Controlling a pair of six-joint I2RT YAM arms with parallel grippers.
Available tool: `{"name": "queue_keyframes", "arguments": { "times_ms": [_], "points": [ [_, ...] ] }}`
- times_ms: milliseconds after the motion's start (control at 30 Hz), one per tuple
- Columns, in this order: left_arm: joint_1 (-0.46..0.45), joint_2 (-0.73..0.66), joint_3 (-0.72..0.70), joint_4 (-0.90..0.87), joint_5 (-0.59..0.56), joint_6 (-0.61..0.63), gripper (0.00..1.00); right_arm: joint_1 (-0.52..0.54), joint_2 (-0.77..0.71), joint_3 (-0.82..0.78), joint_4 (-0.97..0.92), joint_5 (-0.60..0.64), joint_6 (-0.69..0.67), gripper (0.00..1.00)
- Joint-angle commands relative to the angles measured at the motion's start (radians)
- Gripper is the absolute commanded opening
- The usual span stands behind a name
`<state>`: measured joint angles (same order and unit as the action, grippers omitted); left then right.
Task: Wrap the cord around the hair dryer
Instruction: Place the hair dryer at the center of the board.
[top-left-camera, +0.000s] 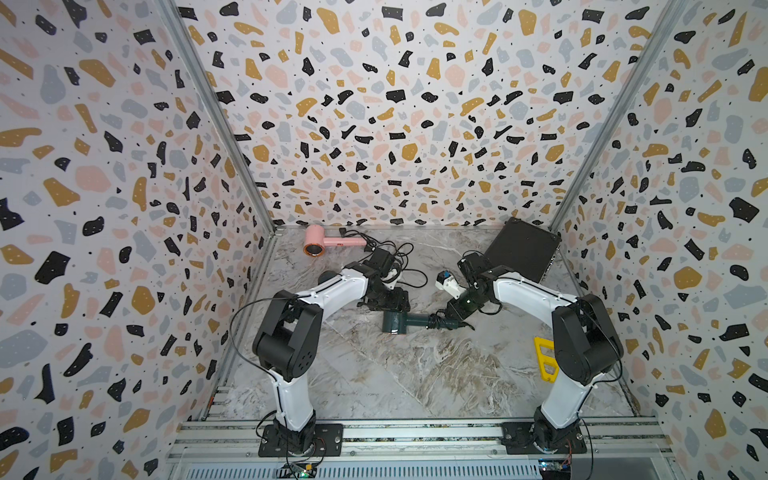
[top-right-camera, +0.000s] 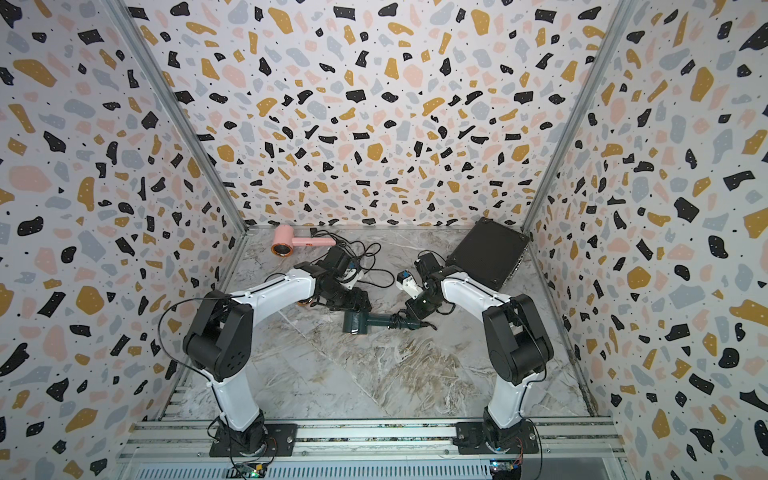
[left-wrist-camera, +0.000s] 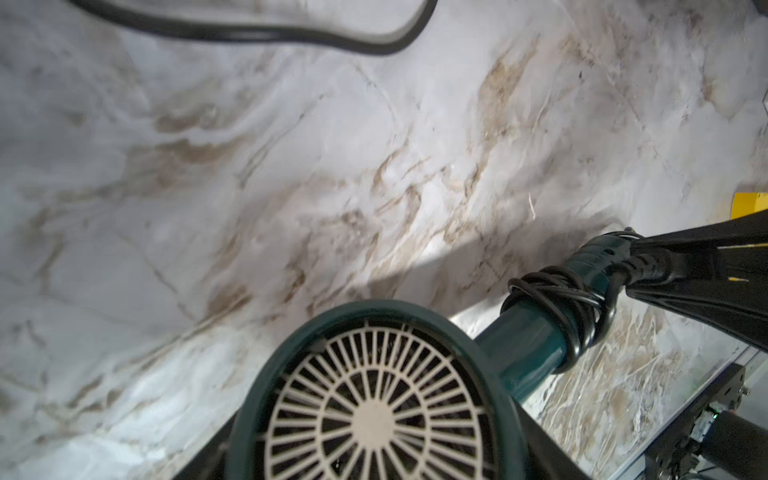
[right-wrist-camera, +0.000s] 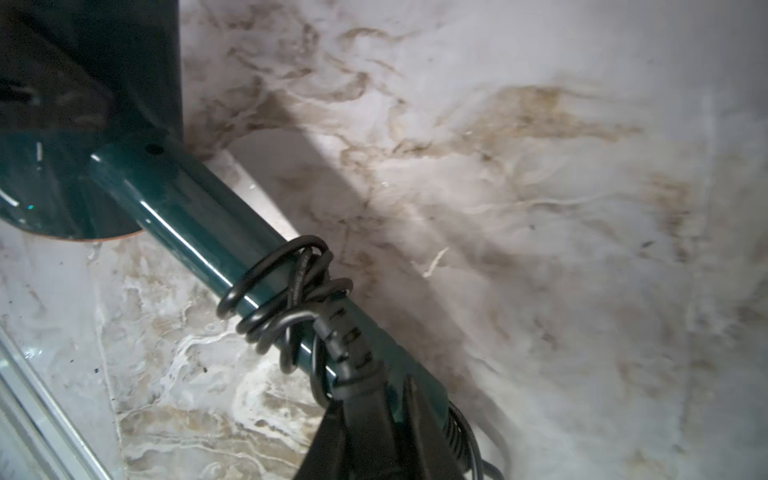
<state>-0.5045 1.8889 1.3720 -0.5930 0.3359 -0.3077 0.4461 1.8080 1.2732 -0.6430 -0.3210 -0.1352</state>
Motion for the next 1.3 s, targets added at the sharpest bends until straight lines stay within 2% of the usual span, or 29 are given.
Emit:
{"name": "queue_keyframes", "arguments": {
  "times_ms": [0,267,567,633,700,767,800,867,967,1033,1167,1267],
  "points": [
    [-0.034,0.055,0.125,-0.049,0.128,-0.028,0.0,-0.035,0.034,0.079,-0.075,0.111,0.019,0.0],
    [-0.077,0.264,0.366,-0.004,0.147,-0.159,0.0,-0.171,0.139,0.203,-0.157,0.206,0.045,0.0],
    [-0.149,0.525,0.685,-0.03,0.214,-0.219,0.01,-0.292,0.25,0.337,-0.254,0.271,0.083,0.0],
    [-0.155,0.56,0.729,-0.028,0.216,-0.23,0.13,-0.316,0.272,0.366,-0.27,0.275,0.083,0.0],
    [-0.159,0.585,0.764,-0.028,0.227,-0.227,0.31,-0.333,0.297,0.398,-0.29,0.276,0.084,0.0],
    [-0.162,0.595,0.78,-0.024,0.233,-0.205,0.55,-0.344,0.32,0.428,-0.304,0.278,0.083,0.0],
    [-0.161,0.594,0.779,-0.018,0.234,-0.196,0.63,-0.345,0.326,0.436,-0.308,0.277,0.081,0.0],
    [-0.163,0.586,0.772,-0.006,0.237,-0.179,0.78,-0.348,0.337,0.449,-0.318,0.269,0.077,0.09],
    [-0.164,0.579,0.766,-0.001,0.239,-0.163,0.87,-0.347,0.333,0.451,-0.319,0.256,0.078,0.28],
    [-0.164,0.576,0.761,0.003,0.243,-0.163,0.89,-0.347,0.325,0.451,-0.32,0.249,0.078,0.36],
    [-0.164,0.571,0.757,0.01,0.249,-0.165,0.94,-0.348,0.306,0.456,-0.328,0.241,0.075,0.48],
    [-0.165,0.569,0.759,0.013,0.249,-0.165,0.95,-0.347,0.288,0.458,-0.338,0.24,0.072,0.53]
  ]
}}
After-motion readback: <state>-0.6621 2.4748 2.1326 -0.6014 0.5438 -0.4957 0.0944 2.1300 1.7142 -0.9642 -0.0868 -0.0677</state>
